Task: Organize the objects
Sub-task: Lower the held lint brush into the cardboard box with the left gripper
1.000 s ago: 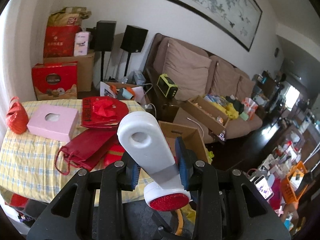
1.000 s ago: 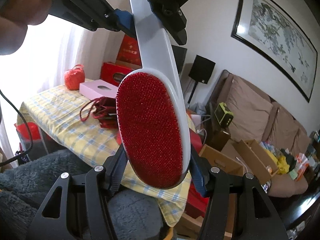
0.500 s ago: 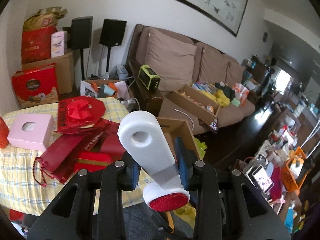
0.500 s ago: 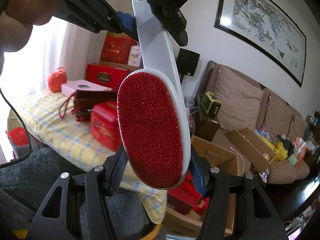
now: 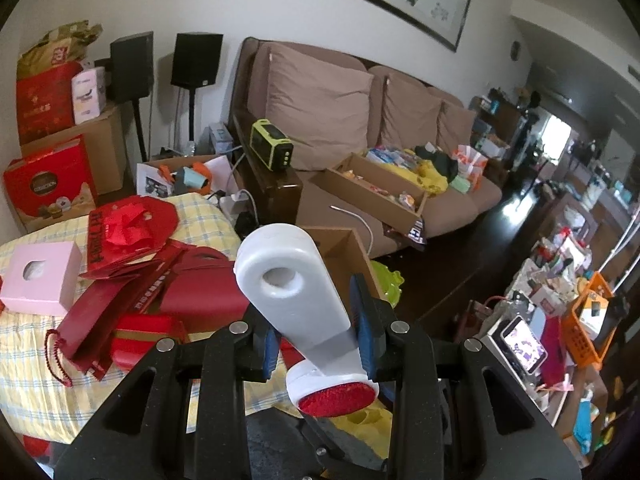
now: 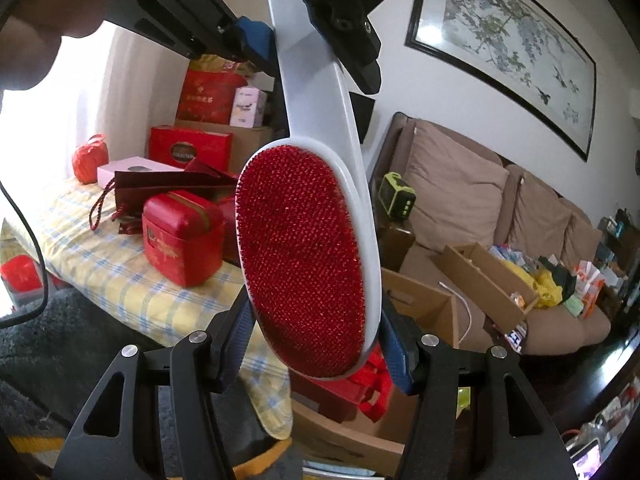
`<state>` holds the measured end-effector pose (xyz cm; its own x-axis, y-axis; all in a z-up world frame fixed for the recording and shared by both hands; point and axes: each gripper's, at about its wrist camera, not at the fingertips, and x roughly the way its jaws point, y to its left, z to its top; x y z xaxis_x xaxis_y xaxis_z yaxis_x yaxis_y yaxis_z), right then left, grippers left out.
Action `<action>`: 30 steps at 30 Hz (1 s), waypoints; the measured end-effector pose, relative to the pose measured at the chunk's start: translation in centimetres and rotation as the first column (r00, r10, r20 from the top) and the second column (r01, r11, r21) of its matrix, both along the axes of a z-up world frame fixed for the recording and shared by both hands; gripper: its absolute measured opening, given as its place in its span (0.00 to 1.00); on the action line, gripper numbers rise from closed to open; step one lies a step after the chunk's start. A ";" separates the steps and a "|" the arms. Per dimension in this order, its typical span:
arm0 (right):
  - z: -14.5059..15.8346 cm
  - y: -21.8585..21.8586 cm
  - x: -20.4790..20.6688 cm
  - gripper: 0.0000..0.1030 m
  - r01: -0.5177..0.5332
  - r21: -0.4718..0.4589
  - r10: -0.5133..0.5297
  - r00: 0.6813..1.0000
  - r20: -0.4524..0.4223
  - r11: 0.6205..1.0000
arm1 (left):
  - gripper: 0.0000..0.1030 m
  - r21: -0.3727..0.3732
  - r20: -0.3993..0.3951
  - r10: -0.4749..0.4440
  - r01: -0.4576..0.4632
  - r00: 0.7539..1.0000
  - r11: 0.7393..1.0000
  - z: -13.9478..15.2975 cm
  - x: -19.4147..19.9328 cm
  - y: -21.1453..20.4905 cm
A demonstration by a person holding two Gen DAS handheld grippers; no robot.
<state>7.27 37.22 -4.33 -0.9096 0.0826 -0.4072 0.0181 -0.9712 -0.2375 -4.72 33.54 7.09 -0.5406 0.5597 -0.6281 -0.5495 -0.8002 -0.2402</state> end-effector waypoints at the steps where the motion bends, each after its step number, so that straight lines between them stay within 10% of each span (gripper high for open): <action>1: 0.0 0.2 0.1 0.57 0.006 0.001 -0.006 1.000 -0.001 1.000 | 0.28 0.000 0.001 -0.005 0.005 1.000 1.000 0.0 0.0 0.3; 30: -3.0 6.3 -0.7 0.57 0.115 -0.040 -0.111 0.991 0.079 0.993 | 0.28 -0.055 0.082 -0.074 0.078 0.994 0.995 -4.0 -2.3 8.2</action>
